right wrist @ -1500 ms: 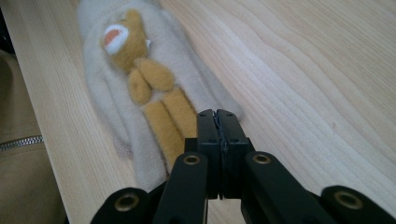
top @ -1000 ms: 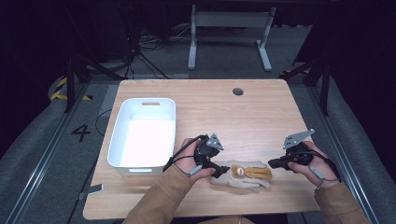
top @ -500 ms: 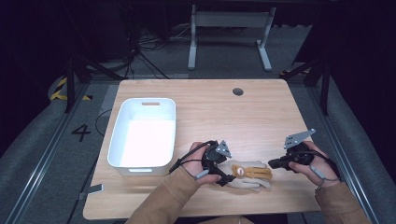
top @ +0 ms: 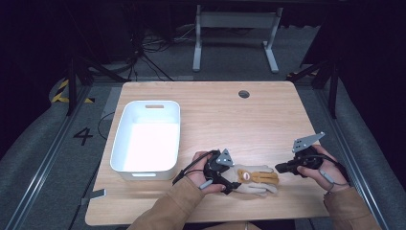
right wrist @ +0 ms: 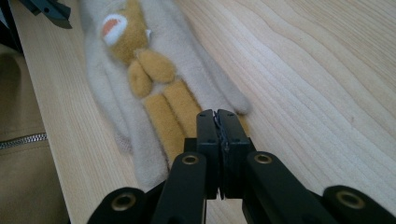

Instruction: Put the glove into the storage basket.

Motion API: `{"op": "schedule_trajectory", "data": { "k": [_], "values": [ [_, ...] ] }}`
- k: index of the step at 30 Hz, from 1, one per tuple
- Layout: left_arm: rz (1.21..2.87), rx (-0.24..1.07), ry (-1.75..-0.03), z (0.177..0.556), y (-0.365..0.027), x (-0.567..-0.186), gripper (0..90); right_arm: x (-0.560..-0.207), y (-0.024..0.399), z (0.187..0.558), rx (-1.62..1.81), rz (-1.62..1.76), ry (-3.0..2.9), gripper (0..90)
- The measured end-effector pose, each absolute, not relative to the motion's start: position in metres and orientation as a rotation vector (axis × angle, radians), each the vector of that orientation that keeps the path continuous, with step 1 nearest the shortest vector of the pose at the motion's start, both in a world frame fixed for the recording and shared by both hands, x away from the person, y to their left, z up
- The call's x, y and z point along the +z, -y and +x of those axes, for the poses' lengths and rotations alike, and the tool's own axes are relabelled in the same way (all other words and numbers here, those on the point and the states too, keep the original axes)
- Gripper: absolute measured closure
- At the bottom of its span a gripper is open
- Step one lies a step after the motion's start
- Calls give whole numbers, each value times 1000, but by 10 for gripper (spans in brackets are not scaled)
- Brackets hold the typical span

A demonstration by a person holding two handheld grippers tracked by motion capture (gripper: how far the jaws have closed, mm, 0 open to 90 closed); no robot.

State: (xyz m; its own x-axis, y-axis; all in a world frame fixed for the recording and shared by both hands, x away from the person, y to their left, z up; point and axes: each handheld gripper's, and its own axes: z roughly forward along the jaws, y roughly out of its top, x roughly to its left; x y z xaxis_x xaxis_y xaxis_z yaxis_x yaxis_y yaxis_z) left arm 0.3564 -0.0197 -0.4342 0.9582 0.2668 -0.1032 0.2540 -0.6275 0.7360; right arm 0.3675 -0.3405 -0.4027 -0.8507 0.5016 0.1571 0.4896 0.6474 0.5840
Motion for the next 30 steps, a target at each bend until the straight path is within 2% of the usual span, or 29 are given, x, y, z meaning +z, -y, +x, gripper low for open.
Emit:
{"op": "schedule_trajectory", "data": {
  "k": [2,14,30],
  "values": [
    [2277,18,-362,356,21,-436,173,-402,340,367,1000,859,-2835,885],
    [2296,28,-377,361,28,-456,169,-403,340,368,1019,853,-2835,856],
    [2311,6,-267,360,27,-461,145,-404,337,367,1032,839,-2842,836]
  ]
}}
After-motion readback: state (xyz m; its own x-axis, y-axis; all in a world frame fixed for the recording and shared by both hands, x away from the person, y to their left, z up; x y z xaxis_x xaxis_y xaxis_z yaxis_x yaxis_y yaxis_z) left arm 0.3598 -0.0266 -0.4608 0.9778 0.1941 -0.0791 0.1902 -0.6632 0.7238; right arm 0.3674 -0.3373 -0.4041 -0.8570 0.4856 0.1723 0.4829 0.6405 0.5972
